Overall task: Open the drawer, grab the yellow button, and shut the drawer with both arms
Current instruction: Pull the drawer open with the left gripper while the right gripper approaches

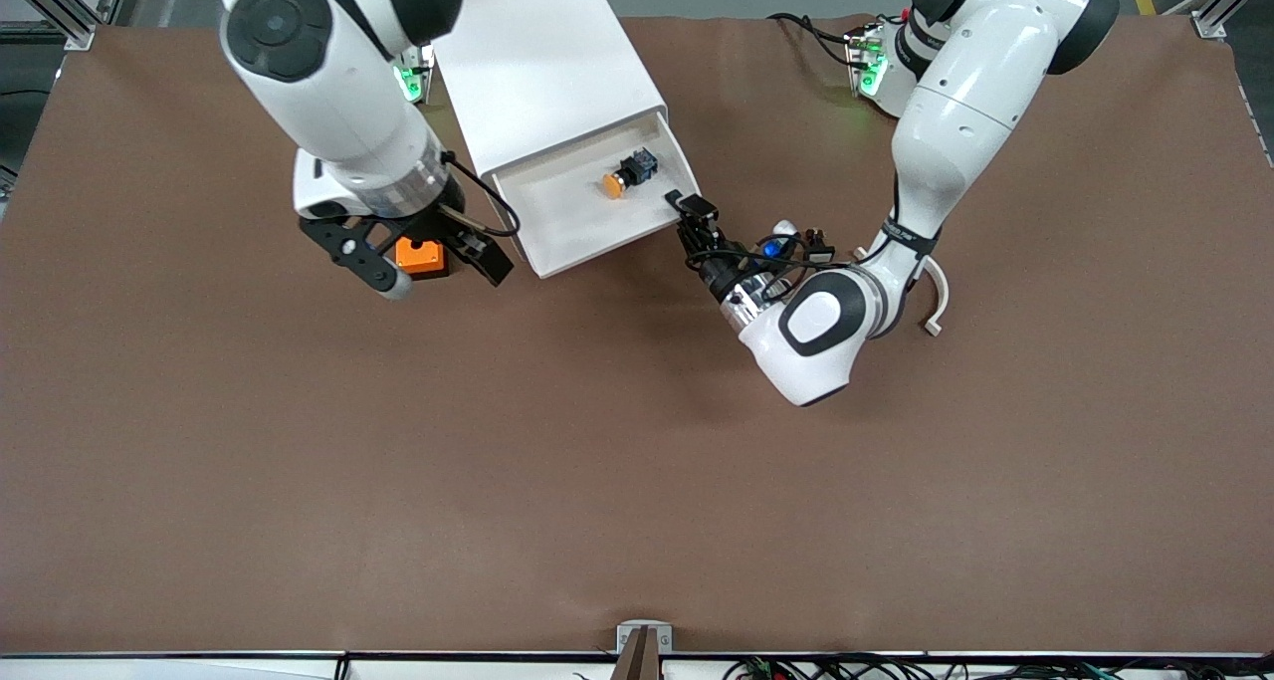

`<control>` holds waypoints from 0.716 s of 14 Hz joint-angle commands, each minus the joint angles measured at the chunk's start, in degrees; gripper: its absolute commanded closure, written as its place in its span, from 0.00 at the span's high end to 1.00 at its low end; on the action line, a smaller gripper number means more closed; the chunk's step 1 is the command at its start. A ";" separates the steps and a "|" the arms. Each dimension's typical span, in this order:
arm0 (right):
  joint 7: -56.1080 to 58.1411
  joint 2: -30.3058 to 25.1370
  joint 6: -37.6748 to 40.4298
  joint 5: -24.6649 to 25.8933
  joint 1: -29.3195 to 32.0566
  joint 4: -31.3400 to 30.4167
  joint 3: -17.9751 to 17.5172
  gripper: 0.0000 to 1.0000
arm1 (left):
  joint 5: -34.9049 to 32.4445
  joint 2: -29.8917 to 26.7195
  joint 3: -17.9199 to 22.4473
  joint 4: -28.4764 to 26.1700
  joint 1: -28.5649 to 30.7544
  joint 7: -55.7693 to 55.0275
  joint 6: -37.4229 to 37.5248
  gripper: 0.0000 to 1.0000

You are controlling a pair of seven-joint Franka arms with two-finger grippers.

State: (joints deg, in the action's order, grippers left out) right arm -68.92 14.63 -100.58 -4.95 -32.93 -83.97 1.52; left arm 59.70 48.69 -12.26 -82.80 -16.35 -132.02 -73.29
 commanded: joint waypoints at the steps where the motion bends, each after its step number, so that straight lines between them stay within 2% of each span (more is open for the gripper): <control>1: -4.89 2.24 -5.03 0.82 -3.97 -1.88 0.77 1.00 | 0.77 0.00 0.83 1.59 0.61 1.59 -0.27 0.05; 3: -7.54 2.16 -11.71 0.82 -6.43 -7.32 0.77 1.00 | 0.85 0.08 0.83 1.59 0.53 1.59 -0.27 0.08; 4: -8.33 2.25 -12.96 0.82 -7.14 -8.56 0.77 1.00 | 0.85 0.09 0.83 1.59 0.44 1.59 -0.36 0.32; 5: -8.69 2.34 -12.97 0.82 -7.76 -9.27 0.68 1.00 | 0.85 0.09 0.83 1.59 0.35 1.67 -0.45 0.50; 6: -9.30 2.25 -12.97 0.91 -8.55 -10.06 0.76 1.00 | 0.85 0.09 0.83 1.59 0.35 1.67 -0.71 0.85; 7: -11.13 2.25 -13.06 0.91 -9.42 -10.85 0.77 1.00 | 0.85 0.09 0.83 1.59 0.26 1.94 -0.88 1.00; 10: -14.40 2.25 -12.45 0.91 -11.19 -10.95 0.68 1.00 | 0.85 0.17 0.83 1.67 0.17 2.90 -1.15 1.00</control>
State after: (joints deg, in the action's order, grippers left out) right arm -80.80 18.38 -113.13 -4.73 -42.69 -93.58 1.58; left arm 59.80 48.69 -11.59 -81.89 -16.02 -130.15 -74.21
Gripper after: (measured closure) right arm 0.000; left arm 0.432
